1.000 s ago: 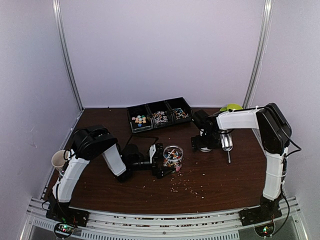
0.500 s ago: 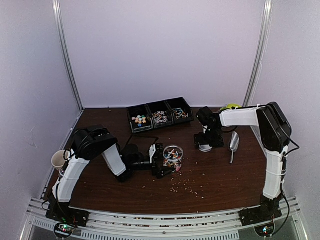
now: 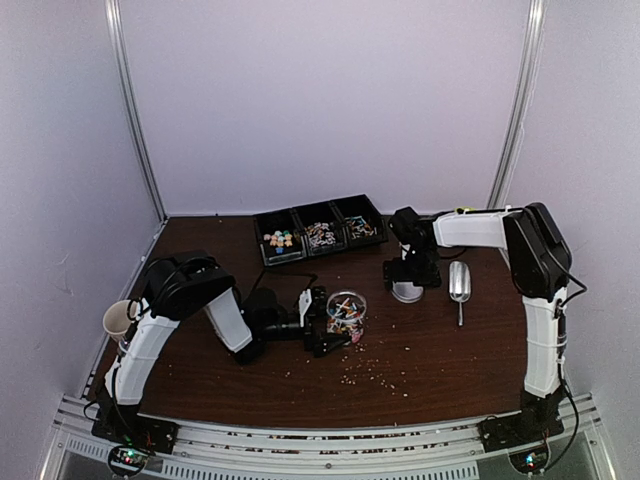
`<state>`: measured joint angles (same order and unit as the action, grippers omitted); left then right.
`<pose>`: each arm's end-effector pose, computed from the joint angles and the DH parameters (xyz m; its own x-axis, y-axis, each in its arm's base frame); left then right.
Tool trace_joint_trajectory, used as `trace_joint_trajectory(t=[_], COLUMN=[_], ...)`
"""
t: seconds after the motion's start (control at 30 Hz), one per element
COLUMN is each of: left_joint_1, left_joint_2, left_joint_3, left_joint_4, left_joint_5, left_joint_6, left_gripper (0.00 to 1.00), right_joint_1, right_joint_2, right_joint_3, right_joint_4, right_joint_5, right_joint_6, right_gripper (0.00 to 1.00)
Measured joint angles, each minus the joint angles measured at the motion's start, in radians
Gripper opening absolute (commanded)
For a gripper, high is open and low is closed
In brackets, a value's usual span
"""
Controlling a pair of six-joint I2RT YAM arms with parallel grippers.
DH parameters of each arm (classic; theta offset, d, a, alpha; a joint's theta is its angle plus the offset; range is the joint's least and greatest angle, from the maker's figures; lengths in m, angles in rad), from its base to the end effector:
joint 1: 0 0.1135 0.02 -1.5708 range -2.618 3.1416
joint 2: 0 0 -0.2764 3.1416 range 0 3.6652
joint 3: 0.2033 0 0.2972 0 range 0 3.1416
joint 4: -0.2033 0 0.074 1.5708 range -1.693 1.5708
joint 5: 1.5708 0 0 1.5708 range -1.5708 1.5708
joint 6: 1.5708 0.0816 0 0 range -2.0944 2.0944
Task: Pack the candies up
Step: Pick up the box lid from the center of the board.
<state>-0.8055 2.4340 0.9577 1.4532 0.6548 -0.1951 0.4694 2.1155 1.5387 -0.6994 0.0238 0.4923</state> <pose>0.2800 -0.3632 0.0058 -0.2084 -0.0051 -0.9780 0.9718 0.1115 -0.2076 0.4335 0.2177 0.0926 -0.9629 0.0414 -0.2666 0.0103 0.9931 0.1172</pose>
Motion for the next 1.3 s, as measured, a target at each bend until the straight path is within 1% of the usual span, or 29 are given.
trace_joint_trajectory(t=[0.17, 0.53, 0.77, 0.87, 1.0, 1.2, 1.3], left_joint_1=[0.000, 0.000, 0.000, 0.000, 0.000, -0.005, -0.010], left_joint_2=[0.000, 0.000, 0.000, 0.002, 0.005, 0.008, 0.009], left_joint_3=[0.000, 0.000, 0.002, 0.007, 0.018, 0.038, 0.047], left_joint_4=[0.000, -0.002, -0.003, -0.006, -0.014, -0.038, -0.054], left_joint_5=[0.000, 0.000, 0.005, 0.011, 0.021, 0.035, 0.040], left_joint_6=[0.000, 0.001, 0.002, 0.002, 0.002, 0.016, 0.032], left_gripper=[0.96, 0.96, 0.96, 0.96, 0.96, 0.96, 0.96], right_joint_1=[-0.006, -0.009, -0.002, 0.010, 0.050, 0.157, 0.222], right_joint_2=[0.006, 0.002, -0.039, -0.092, -0.219, -0.411, -0.462], right_joint_3=[0.010, 0.002, -0.042, -0.064, -0.102, -0.142, -0.152], right_joint_4=[-0.005, 0.005, 0.002, -0.009, -0.016, -0.028, -0.035], right_joint_5=[-0.002, -0.002, 0.000, 0.004, 0.011, 0.014, 0.005], right_joint_6=[0.000, 0.000, -0.019, -0.040, -0.076, -0.154, -0.183], right_gripper=[0.93, 0.87, 0.86, 0.87, 0.87, 0.87, 0.87])
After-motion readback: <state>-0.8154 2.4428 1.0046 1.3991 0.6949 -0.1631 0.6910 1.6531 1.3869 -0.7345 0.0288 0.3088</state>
